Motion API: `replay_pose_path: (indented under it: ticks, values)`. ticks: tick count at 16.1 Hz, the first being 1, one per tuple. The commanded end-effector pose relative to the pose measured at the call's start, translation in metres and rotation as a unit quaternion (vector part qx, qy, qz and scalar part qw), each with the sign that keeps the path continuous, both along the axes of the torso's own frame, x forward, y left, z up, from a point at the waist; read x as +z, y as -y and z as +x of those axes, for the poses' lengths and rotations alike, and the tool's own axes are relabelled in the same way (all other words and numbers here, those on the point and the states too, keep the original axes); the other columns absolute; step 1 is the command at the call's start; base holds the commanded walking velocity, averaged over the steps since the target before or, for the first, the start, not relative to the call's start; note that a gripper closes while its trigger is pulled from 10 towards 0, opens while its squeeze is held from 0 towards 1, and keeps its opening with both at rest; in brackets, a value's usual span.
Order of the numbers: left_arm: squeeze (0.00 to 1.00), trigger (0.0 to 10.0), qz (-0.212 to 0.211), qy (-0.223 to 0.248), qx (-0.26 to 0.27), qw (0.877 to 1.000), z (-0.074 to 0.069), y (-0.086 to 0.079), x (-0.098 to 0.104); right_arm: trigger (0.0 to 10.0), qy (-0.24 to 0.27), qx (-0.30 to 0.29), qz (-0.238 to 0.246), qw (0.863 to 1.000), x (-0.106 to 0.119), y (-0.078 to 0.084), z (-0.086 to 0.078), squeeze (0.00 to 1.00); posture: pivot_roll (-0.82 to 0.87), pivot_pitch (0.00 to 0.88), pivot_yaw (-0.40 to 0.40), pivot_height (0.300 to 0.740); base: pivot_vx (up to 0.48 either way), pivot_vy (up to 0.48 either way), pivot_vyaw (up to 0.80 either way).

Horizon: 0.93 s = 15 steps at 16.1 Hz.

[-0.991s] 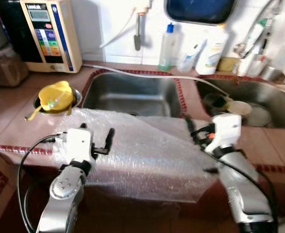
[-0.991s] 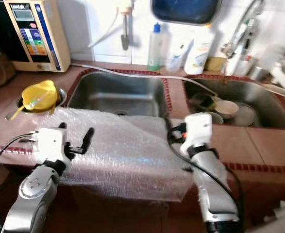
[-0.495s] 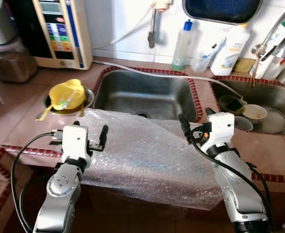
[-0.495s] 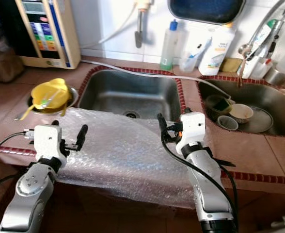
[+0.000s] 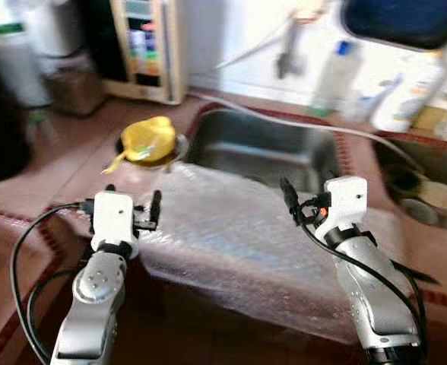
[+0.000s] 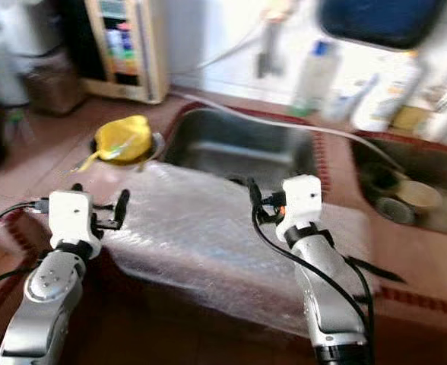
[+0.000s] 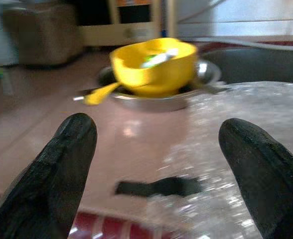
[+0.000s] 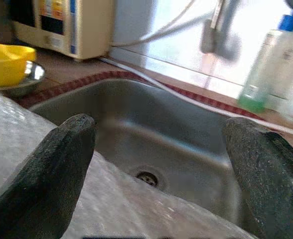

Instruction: Kitchen organization

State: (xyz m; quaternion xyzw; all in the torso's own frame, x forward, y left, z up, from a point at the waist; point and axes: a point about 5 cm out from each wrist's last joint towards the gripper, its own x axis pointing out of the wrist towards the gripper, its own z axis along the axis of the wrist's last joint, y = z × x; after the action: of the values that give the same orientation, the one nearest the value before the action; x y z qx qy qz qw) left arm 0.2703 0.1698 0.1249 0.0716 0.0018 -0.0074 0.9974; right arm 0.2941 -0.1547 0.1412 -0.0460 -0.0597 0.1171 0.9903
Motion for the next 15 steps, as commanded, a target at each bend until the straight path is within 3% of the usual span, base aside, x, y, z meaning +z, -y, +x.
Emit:
replay_pose_path:
  ticks: [1,7,11,15]
  values:
    - [0.0,10.0,0.001,-0.009,-0.004,1.0,0.001,0.004,-0.002,10.0,-0.004,-0.008,0.0,1.0,-0.001,0.004,0.001,0.0,0.02,0.028,-0.046,0.74,0.0,0.0,0.0]
    - [0.0,10.0,-0.012,0.001,-0.04,0.999,0.002,0.01,0.003,10.0,-0.006,-0.01,0.004,1.0,-0.003,0.003,0.001,0.0,0.02,0.028,-0.044,0.74,0.0,0.0,0.0]
    - [0.0,10.0,-0.016,0.051,-0.043,0.998,0.004,0.011,0.027,10.0,0.043,0.003,0.003,0.999,0.02,0.0,0.0,0.0,0.01,0.036,-0.041,0.74,0.0,0.0,0.0]
    - [0.0,10.0,-0.021,0.058,-0.044,0.997,0.0,0.008,0.032,10.0,0.044,0.007,0.004,0.999,0.021,-0.001,-0.002,0.0,0.02,0.039,-0.04,0.74,0.0,0.0,0.0]
